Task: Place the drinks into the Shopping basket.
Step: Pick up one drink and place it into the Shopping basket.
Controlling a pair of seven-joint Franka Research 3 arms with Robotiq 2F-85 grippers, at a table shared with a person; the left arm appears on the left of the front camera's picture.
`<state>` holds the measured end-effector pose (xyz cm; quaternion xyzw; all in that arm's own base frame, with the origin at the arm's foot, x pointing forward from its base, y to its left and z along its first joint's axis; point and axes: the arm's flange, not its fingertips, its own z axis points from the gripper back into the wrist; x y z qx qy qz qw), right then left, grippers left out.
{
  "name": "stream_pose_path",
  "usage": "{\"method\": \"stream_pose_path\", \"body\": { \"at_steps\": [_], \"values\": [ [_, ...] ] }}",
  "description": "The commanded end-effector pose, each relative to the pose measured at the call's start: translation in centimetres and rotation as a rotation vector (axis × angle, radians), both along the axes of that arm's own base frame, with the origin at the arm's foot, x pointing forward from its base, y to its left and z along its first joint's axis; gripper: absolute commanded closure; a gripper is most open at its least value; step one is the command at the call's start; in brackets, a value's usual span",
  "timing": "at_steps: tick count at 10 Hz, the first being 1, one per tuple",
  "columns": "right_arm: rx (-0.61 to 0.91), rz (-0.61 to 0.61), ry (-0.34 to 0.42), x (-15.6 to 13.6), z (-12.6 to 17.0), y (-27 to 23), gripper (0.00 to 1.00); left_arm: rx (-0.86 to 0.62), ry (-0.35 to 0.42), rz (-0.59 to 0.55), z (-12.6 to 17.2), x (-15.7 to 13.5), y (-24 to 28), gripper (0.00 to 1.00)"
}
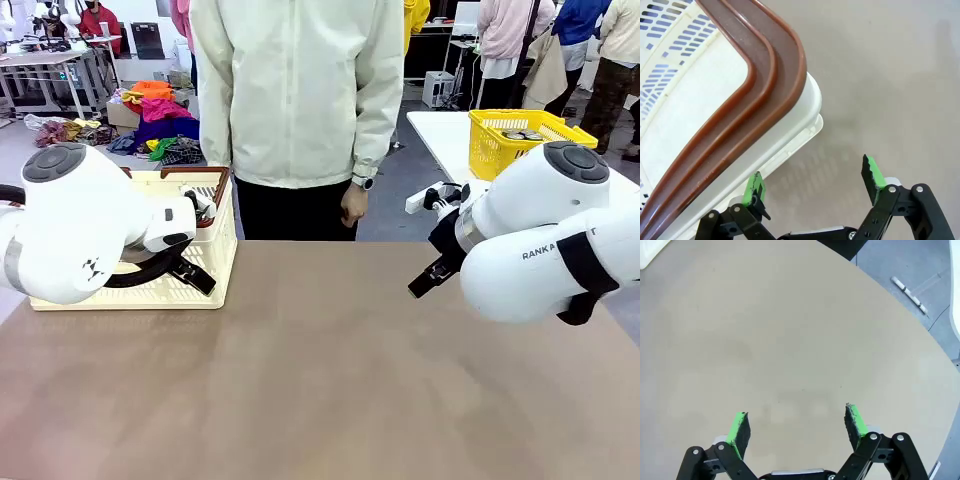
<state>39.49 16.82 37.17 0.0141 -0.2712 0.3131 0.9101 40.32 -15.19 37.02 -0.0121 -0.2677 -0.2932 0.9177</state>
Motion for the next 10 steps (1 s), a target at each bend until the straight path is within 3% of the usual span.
{"method": "stream_pose_path", "body": {
  "at_steps": [1, 10],
  "values": [
    [0.000, 0.000, -0.001, 0.00, 0.01, 0.00, 0.00, 0.000, -0.001, 0.000, 0.03, 0.00, 0.00, 0.00],
    [0.000, 0.000, -0.001, 0.00, 0.01, 0.00, 0.00, 0.000, -0.001, 0.000, 0.03, 0.00, 0.00, 0.00]
  ]
}}
